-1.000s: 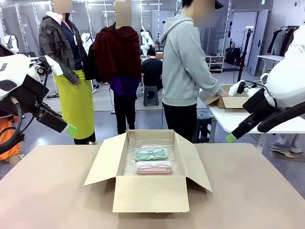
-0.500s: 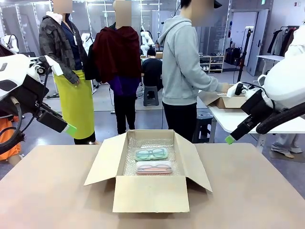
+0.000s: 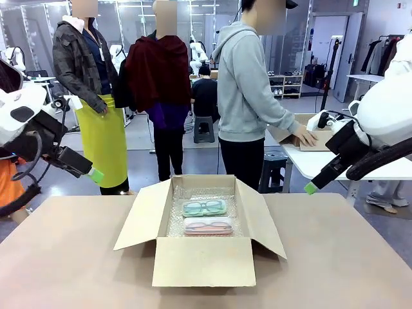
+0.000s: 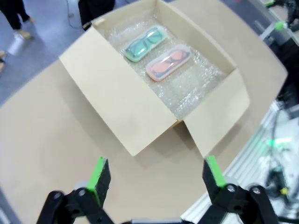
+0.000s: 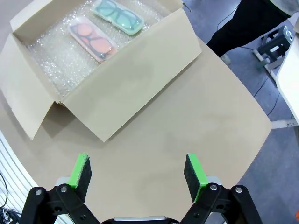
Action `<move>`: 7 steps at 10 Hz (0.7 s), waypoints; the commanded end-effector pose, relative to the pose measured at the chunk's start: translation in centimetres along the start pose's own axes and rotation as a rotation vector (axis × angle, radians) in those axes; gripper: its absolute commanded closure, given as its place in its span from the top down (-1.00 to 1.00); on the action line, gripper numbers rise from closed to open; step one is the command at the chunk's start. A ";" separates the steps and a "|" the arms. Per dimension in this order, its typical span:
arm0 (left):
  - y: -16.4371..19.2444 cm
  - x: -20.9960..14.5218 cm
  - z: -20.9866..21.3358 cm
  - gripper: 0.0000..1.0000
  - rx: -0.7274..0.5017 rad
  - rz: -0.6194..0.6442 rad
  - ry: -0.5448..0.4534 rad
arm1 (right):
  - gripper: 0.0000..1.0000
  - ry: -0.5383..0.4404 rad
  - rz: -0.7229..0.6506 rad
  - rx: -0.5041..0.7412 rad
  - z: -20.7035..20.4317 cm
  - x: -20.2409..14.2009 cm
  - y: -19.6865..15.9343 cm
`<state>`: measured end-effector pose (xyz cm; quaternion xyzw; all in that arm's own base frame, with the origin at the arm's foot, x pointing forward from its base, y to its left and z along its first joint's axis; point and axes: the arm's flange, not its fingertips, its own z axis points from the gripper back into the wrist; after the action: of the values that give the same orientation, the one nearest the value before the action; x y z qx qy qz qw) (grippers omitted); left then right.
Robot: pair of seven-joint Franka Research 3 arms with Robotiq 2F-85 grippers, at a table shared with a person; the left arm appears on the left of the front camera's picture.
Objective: Pack the glasses set securely to prepare it for shipping.
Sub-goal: Position the Package Box on the left side of the table.
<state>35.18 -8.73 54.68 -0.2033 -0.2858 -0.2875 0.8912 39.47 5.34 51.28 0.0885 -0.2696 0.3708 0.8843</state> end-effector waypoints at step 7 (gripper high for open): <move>15.5 -1.9 -11.3 1.00 -0.459 0.558 -0.047 | 1.00 0.012 -0.008 0.004 0.1 0.3 0.1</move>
<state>46.33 -2.53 42.74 -0.4493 -0.1826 -0.0842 0.8704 39.48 5.39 51.29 0.0892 -0.2694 0.3715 0.8840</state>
